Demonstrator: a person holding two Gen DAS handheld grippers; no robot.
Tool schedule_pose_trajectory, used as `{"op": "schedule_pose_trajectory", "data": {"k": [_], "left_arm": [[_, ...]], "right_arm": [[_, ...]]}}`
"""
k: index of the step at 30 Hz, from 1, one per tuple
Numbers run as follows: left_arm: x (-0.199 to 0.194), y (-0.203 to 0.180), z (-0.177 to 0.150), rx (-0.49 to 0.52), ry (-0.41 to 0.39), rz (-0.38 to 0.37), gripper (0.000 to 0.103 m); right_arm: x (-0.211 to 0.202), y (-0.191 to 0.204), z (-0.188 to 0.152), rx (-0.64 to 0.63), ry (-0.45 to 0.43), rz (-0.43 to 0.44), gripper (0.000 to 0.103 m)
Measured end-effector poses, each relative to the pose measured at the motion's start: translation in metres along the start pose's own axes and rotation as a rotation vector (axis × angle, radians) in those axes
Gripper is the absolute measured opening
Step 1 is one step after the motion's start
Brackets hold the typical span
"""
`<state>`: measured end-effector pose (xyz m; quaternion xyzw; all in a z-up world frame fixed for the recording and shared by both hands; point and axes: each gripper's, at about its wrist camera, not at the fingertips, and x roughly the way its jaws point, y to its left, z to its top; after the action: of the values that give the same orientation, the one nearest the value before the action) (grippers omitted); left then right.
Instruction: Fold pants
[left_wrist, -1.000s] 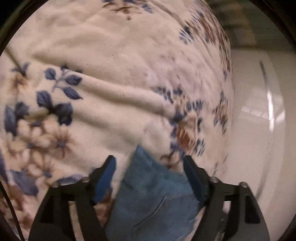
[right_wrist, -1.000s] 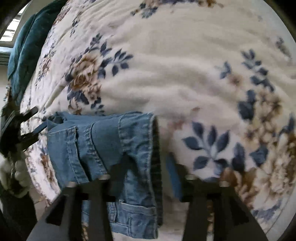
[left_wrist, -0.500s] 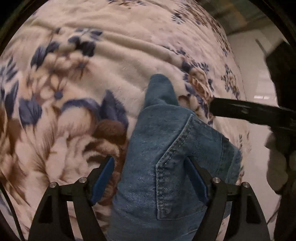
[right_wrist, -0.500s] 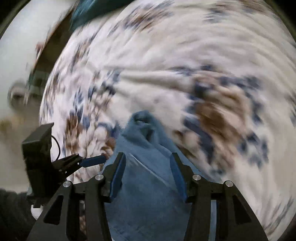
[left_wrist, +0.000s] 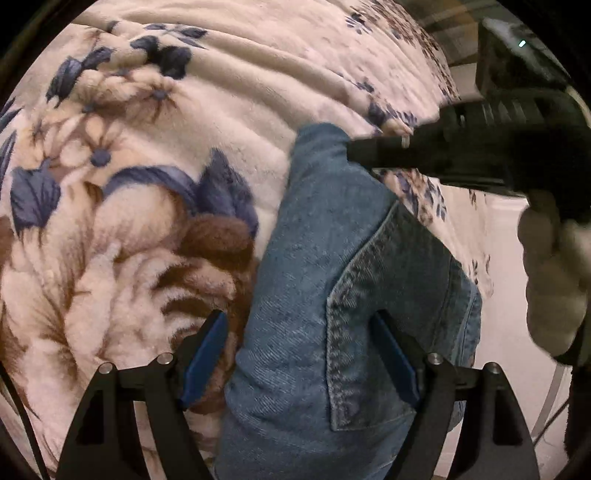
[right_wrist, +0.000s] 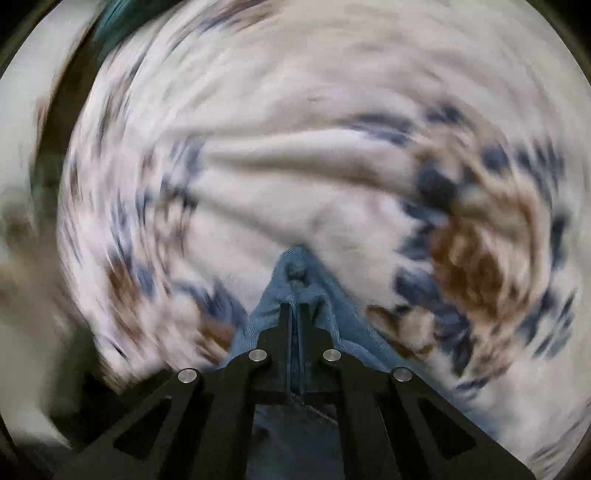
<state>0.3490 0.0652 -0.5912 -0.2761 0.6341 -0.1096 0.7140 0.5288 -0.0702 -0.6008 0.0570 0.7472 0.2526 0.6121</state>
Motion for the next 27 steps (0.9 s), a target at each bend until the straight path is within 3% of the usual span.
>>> {"op": "schedule_pose_trajectory", "data": {"k": [1, 3, 5, 8, 9, 11, 12, 13, 14, 15, 16, 20, 24, 26, 27], "left_arm": [[0.000, 0.000, -0.001, 0.000, 0.000, -0.001, 0.079], [0.000, 0.001, 0.000, -0.009, 0.010, -0.013, 0.079], [0.000, 0.002, 0.001, -0.008, 0.019, -0.016, 0.079], [0.001, 0.001, 0.004, -0.006, 0.026, -0.022, 0.079], [0.001, 0.001, 0.004, -0.003, 0.028, -0.022, 0.079], [0.003, 0.000, 0.008, -0.003, 0.028, -0.021, 0.079], [0.004, 0.001, 0.009, -0.005, 0.027, -0.022, 0.079], [0.004, 0.001, 0.008, -0.004, 0.027, -0.022, 0.079], [0.004, 0.000, 0.008, -0.003, 0.027, -0.020, 0.079], [0.005, 0.000, 0.009, -0.002, 0.027, -0.018, 0.079], [0.006, 0.000, 0.008, 0.000, 0.028, -0.018, 0.079], [0.009, -0.002, 0.010, 0.012, 0.025, -0.022, 0.080], [0.010, -0.009, 0.011, 0.037, 0.021, -0.015, 0.080], [0.008, -0.015, 0.012, 0.077, 0.008, 0.017, 0.080], [0.007, -0.017, 0.013, 0.095, 0.001, 0.034, 0.080]], "right_arm": [[0.001, -0.019, 0.001, 0.134, 0.007, 0.106, 0.002], [-0.001, -0.038, -0.002, 0.248, -0.025, 0.176, 0.002], [0.005, -0.040, -0.005, 0.257, 0.017, 0.263, 0.003], [-0.006, -0.031, -0.003, 0.151, 0.013, 0.232, 0.007], [-0.008, -0.030, -0.001, 0.127, 0.029, 0.212, 0.012], [-0.010, -0.030, 0.001, 0.087, 0.051, 0.201, 0.033], [-0.007, -0.028, 0.000, 0.063, 0.079, 0.193, 0.048], [0.000, -0.026, 0.001, 0.037, 0.113, 0.176, 0.049], [0.006, -0.025, 0.000, 0.018, 0.133, 0.167, 0.046], [0.011, -0.023, -0.004, -0.013, 0.151, 0.169, 0.008], [0.014, -0.020, -0.009, -0.035, 0.150, 0.169, 0.003], [-0.002, -0.004, -0.022, -0.091, 0.028, 0.029, 0.002], [-0.011, -0.017, -0.027, 0.003, -0.055, 0.007, 0.002], [-0.006, -0.031, -0.027, 0.144, -0.071, 0.097, 0.002], [-0.003, -0.045, -0.029, 0.254, -0.058, 0.200, 0.002]]}}
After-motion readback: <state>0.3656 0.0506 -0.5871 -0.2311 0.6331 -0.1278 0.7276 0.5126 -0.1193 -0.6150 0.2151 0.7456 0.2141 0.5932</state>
